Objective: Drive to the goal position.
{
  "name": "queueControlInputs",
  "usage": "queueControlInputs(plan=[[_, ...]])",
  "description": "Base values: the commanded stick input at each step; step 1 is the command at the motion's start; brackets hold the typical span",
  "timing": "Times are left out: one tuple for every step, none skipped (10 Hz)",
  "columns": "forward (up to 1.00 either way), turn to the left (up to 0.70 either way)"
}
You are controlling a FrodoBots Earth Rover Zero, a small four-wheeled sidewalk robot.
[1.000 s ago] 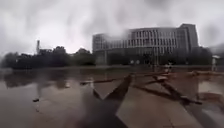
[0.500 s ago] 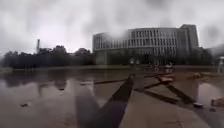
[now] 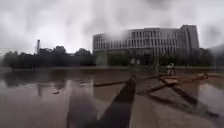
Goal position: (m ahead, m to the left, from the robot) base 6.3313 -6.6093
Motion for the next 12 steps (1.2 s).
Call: queueControlInputs(plan=[[0.7,0.0],[0.7,0.0],[0.7,0.0],[0.7,0.0],[0.7,-0.02],[0.7,-0.03],[0.7,-0.04],[0.7,-0.08],[0.7,-0.15],[0.7,-0.22],[0.7,-0.29],[0.7,-0.34]])
